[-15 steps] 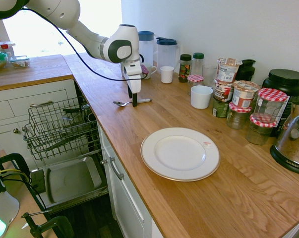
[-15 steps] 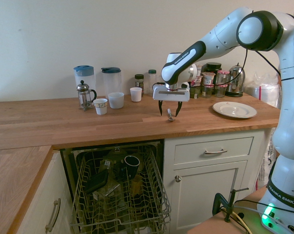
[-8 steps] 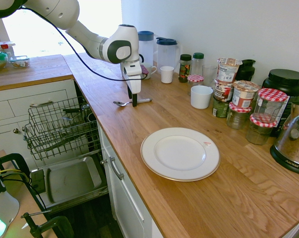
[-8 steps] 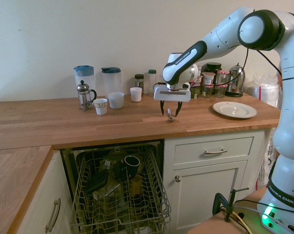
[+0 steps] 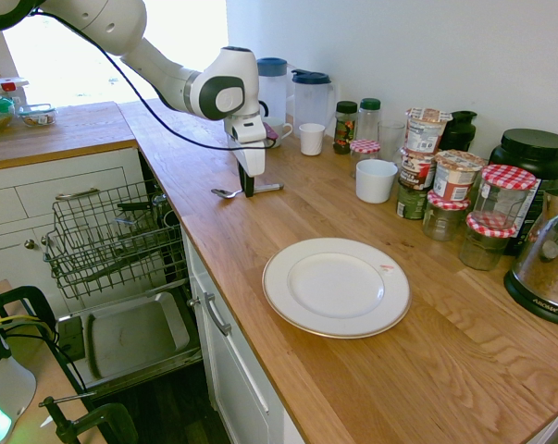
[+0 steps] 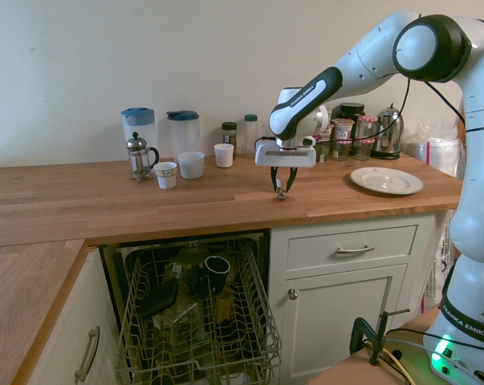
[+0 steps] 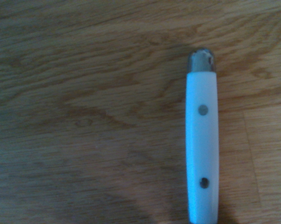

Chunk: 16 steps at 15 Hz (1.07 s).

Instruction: Put the spoon in the dishwasher

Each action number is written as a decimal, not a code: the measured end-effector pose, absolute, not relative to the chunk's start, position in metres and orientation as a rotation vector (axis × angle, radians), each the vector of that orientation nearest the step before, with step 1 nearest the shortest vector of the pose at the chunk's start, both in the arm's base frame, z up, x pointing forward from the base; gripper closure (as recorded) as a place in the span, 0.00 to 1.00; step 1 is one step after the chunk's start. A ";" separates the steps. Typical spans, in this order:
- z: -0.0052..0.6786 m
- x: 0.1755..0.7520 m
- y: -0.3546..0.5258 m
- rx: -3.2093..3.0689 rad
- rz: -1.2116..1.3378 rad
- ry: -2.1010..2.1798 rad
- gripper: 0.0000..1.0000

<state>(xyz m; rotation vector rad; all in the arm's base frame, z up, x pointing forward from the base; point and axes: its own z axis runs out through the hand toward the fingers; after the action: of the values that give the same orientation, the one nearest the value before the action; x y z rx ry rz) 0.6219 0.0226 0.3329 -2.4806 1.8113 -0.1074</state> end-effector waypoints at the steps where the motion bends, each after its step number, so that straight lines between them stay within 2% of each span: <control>1: 0.333 0.622 0.023 -2.482 -0.104 1.806 1.00; 10: 0.335 0.617 0.036 -2.512 -0.121 1.723 1.00; 16: 0.345 0.555 0.077 -2.560 -0.173 1.628 1.00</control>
<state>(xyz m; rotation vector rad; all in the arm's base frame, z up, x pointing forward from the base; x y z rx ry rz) 0.5551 0.0769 0.3454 -2.5599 1.6284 -0.1732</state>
